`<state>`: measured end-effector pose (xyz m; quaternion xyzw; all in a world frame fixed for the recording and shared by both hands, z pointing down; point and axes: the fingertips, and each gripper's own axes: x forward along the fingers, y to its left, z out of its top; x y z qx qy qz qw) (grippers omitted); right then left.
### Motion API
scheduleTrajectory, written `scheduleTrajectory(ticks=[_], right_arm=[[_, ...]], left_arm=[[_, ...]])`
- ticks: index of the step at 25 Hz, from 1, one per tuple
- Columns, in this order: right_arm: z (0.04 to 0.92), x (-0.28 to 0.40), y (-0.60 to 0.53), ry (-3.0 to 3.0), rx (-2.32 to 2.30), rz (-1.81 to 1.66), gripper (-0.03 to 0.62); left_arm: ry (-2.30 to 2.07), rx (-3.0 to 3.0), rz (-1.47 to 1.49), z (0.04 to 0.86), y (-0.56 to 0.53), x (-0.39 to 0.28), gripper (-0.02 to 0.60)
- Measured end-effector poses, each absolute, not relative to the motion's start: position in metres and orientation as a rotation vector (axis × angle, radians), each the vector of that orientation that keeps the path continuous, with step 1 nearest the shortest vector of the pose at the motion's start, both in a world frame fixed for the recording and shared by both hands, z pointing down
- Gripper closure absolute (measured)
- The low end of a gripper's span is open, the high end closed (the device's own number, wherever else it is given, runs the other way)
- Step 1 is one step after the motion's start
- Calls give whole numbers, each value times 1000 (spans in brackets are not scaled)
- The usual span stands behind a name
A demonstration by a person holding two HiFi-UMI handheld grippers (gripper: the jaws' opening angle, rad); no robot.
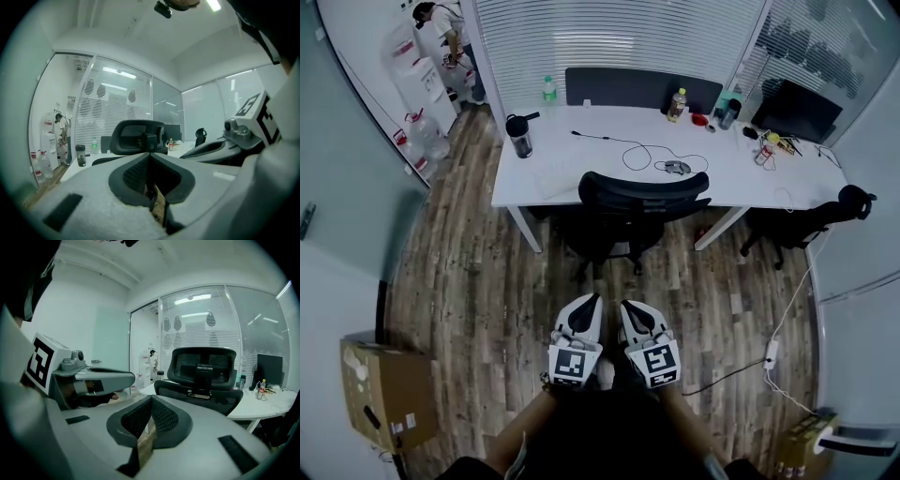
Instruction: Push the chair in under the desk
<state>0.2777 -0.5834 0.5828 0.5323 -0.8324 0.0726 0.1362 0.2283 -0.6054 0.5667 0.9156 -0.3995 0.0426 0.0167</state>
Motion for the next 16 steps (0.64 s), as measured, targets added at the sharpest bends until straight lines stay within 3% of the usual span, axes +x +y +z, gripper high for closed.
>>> scheduleTrajectory(ticks=[16], right_arm=[[587, 382, -664, -2286, 1378, -38, 595]], left_arm=[[-1362, 2774, 189, 563, -692, 258, 581]])
